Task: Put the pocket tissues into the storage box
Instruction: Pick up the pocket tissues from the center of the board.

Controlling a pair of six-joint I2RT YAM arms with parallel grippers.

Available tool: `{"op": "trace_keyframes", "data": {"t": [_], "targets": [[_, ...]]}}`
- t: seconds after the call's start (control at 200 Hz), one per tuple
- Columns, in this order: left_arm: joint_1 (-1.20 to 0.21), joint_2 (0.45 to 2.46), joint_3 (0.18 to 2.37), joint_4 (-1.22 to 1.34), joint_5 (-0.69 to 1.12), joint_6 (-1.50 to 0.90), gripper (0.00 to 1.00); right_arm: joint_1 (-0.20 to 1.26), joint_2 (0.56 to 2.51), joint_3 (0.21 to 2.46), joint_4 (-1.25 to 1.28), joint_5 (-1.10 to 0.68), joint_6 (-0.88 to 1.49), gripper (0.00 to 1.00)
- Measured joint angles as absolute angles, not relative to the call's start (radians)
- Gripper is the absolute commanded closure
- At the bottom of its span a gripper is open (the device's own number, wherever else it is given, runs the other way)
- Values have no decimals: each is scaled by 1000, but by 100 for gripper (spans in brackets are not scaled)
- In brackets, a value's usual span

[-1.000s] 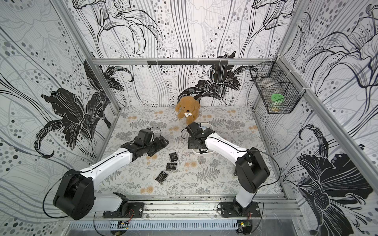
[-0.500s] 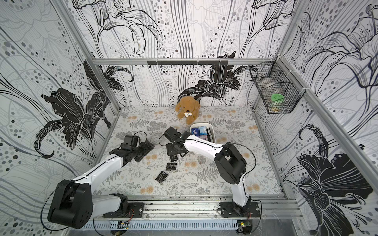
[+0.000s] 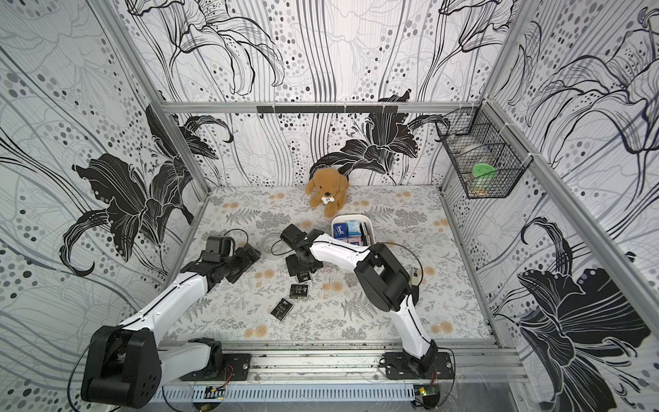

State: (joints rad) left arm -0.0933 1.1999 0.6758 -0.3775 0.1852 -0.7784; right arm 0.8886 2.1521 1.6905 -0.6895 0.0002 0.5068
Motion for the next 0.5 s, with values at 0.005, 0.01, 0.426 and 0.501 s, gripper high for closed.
{"op": "trace_keyframes", "data": {"t": [0.005, 0.01, 0.426, 0.501], "targets": [[-93, 1200, 676, -378, 185, -778, 11, 889, 2152, 1691, -690, 0, 507, 22], [-93, 1200, 676, -378, 186, -778, 11, 889, 2153, 1691, -691, 0, 507, 22], [-89, 1197, 676, -392, 195, -770, 11, 923, 2210, 1724, -737, 42, 506, 53], [-89, 1195, 676, -397, 195, -767, 11, 923, 2210, 1724, -737, 45, 511, 54]]}}
